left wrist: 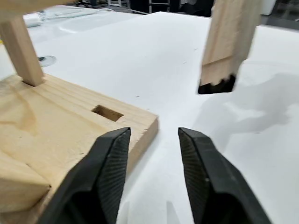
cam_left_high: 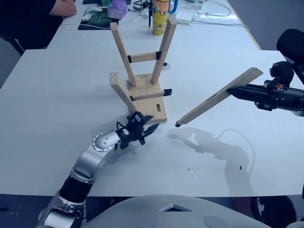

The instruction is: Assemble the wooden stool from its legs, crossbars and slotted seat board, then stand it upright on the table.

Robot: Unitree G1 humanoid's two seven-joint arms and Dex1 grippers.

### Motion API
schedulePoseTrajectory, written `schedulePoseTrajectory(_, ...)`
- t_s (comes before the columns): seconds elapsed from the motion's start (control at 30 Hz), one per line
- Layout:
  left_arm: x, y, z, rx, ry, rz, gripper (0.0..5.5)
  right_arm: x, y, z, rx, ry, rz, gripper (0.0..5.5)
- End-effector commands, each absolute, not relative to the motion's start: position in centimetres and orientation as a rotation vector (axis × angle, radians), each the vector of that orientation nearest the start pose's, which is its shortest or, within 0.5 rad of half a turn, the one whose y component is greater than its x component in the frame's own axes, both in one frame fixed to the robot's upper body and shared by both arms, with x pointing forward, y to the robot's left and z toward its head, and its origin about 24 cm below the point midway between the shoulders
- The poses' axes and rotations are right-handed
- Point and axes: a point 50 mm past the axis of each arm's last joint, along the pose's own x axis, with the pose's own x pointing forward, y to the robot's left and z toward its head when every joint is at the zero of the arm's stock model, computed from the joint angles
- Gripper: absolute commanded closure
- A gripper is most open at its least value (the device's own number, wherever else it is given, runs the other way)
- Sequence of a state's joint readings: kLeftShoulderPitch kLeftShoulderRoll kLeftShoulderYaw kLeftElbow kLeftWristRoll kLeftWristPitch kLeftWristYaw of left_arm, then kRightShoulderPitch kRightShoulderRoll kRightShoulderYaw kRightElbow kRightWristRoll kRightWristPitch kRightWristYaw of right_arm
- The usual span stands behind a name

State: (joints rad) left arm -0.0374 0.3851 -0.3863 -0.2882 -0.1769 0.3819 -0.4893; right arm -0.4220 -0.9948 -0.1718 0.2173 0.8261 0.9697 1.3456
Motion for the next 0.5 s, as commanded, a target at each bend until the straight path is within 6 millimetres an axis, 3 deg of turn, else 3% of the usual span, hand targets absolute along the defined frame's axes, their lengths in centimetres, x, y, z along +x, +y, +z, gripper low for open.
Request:
schedulePoseTrajectory(0.03,23.4,9.1,4.8,0.351,0.213,-0.842,4.15,26.3,-29.0,18.7,0.335,0.437,1.114,3.42)
schedulePoseTrajectory(0.33,24.0,10.2,1.9,0.515,0.354,-0.796,5.48,26.6,-28.1,18.4,0.345,0.436,1.156,3.42)
schedulePoseTrajectory(0.5,23.4,12.7,0.6,0.58,0.483,-0.747,5.5,26.7,-27.7,18.7,0.346,0.413,1.166,3.42)
